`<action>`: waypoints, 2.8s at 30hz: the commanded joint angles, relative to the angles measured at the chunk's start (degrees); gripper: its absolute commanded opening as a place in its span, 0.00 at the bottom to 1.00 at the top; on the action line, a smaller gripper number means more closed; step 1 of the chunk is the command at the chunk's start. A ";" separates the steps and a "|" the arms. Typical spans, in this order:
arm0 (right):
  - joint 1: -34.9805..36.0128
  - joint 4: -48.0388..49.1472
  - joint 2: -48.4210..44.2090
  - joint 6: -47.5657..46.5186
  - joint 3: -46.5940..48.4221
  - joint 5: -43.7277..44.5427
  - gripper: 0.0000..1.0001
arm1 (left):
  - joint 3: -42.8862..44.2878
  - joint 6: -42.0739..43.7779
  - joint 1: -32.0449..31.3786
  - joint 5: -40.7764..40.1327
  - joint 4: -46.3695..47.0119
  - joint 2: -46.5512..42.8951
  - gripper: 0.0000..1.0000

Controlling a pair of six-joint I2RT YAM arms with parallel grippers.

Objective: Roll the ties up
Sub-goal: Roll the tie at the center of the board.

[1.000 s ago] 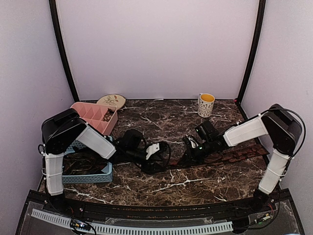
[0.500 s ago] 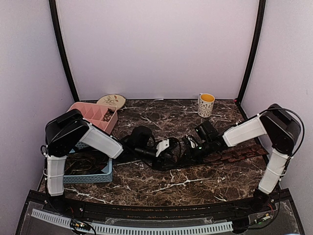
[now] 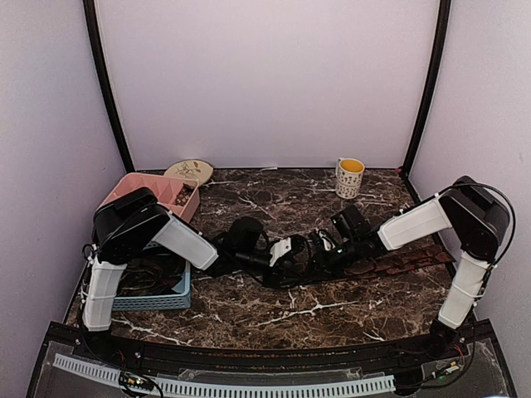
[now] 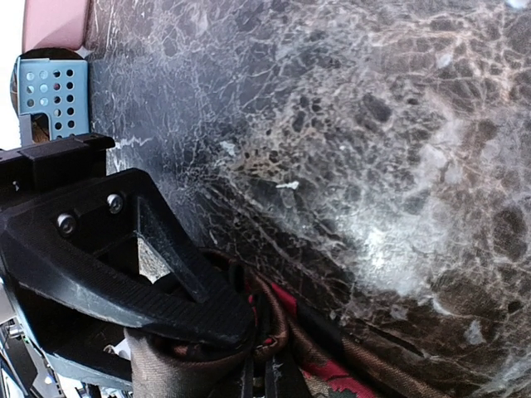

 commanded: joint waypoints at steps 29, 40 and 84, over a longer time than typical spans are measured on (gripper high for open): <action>0.76 -1.84 -4.45 2.77 0.57 -0.93 0.13 | 0.78 7.65 -1.54 -7.13 -23.38 -0.73 0.29; -1.88 -2.35 -2.55 -0.96 -2.04 0.26 0.00 | 1.13 5.03 -0.61 -3.26 -18.07 -4.18 0.59; -3.96 4.00 -3.77 -1.03 -6.69 -5.29 0.00 | 3.63 3.72 -3.03 -5.07 -3.70 4.28 0.65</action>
